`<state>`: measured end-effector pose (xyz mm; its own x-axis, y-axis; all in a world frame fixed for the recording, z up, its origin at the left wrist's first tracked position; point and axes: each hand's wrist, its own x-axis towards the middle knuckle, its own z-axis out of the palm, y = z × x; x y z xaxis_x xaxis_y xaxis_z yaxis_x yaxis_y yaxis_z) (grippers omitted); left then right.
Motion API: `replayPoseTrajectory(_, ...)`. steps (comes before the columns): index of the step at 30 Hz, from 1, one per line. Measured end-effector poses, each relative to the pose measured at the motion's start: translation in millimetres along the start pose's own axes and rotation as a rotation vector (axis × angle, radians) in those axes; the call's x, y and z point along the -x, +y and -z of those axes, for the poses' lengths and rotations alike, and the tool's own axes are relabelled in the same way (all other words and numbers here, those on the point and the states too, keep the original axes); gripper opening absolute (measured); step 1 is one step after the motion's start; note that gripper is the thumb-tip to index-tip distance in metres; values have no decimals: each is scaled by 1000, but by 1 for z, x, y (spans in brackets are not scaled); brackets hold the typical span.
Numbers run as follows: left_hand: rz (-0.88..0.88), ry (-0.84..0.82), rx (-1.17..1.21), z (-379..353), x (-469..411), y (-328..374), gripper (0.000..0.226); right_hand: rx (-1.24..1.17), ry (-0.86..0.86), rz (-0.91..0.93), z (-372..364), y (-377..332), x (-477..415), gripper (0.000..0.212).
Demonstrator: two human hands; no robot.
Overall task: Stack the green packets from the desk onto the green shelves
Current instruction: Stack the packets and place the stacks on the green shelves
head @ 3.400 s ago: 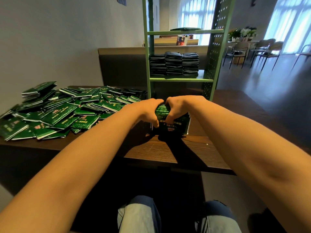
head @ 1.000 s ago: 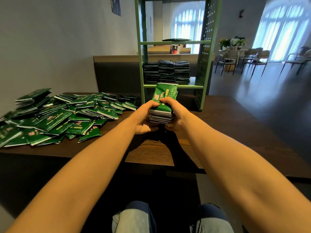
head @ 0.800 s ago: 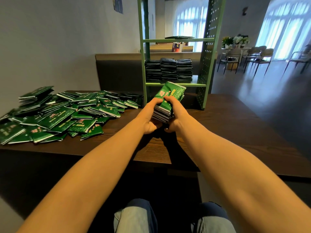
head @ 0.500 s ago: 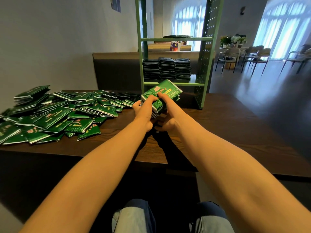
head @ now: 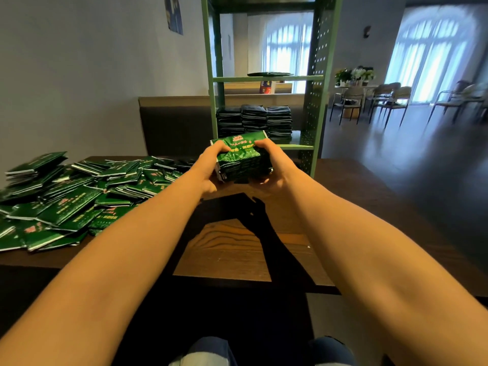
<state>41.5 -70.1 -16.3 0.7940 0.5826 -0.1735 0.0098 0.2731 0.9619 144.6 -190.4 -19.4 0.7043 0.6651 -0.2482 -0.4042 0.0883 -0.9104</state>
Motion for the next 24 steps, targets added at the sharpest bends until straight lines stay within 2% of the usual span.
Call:
replayPoseTrajectory(3, -1, -19, -92, -7, -11, 22, 17, 4, 71, 80, -4, -17, -19, 39)
replayPoseTrajectory(6, -23, -27, -168, -15, -28, 38, 18, -25, 142, 98, -8, -29, -40, 60)
replayPoseTrajectory(10, -62, -36, -212, -23, -54, 48, 27, -41, 160, 97, -10, -48, -68, 64)
replayPoseTrajectory(13, -43, -41, -165, -22, -74, 53, 32, 4, 159, 104, -11, -59, -88, 79)
replayPoseTrajectory(17, -38, -41, -138, -27, -94, 59, 29, 11, 173, 130, -11, -71, -103, 67)
replayPoseTrajectory(19, -59, 17, -173, -31, -107, 61, 42, -6, 191, 136, -11, -73, -110, 65)
replayPoseTrajectory(21, -156, 152, -362, -33, -126, 60, 69, -9, 256, 139, -11, -74, -117, 67)
replayPoseTrajectory(22, -257, 229, -489, -34, -130, 57, 72, -11, 292, 143, -11, -75, -120, 67)
replayPoseTrajectory(24, -527, 342, -763, -35, -135, 53, 60, -1, 345, 151, -10, -77, -125, 69)
